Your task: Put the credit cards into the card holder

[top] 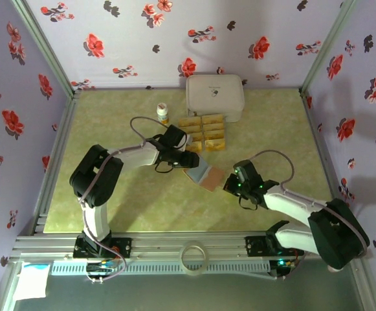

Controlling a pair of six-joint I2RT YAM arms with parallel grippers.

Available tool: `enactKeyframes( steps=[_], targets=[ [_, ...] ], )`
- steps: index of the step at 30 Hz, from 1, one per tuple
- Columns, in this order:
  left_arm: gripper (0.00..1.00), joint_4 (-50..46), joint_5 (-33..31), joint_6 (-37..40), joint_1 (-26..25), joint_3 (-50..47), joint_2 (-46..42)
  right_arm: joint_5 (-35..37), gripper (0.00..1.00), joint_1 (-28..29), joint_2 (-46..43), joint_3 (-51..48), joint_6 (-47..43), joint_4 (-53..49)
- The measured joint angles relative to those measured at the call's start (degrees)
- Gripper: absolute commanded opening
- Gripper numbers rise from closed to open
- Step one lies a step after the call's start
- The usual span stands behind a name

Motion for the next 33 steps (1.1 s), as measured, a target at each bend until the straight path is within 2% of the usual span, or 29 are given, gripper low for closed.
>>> enactKeyframes(
  steps=[4, 11, 13, 19, 24, 33],
  targets=[
    [0.32, 1.88, 1.07, -1.09, 0.0, -1.2, 0.0, -0.57, 0.12, -0.35, 2.14, 2.4, -1.53, 0.02],
    [0.23, 4.26, 1.55, -2.36, 0.11, -3.85, -0.26, -1.6, 0.45, -0.96, 3.13, 6.38, -5.05, -2.84],
    [0.2, 4.87, 1.44, -2.89, 0.11, -5.42, -1.27, -1.75, 0.49, -1.09, 2.43, 7.54, -5.84, -4.33],
    [0.19, 5.35, -1.31, -4.92, 0.11, -10.25, -7.41, -2.6, 0.5, -1.09, -1.31, 10.32, -6.23, -7.48],
    [0.19, 5.51, -4.76, -6.27, 0.09, -13.68, -12.94, -5.99, 0.46, -0.66, -1.6, 12.11, -5.97, -7.41],
    [0.21, 5.57, -7.58, -7.08, 0.04, -15.89, -15.21, -8.52, 0.32, 5.97, 10.64, 17.73, -5.25, -1.51]
  ],
)
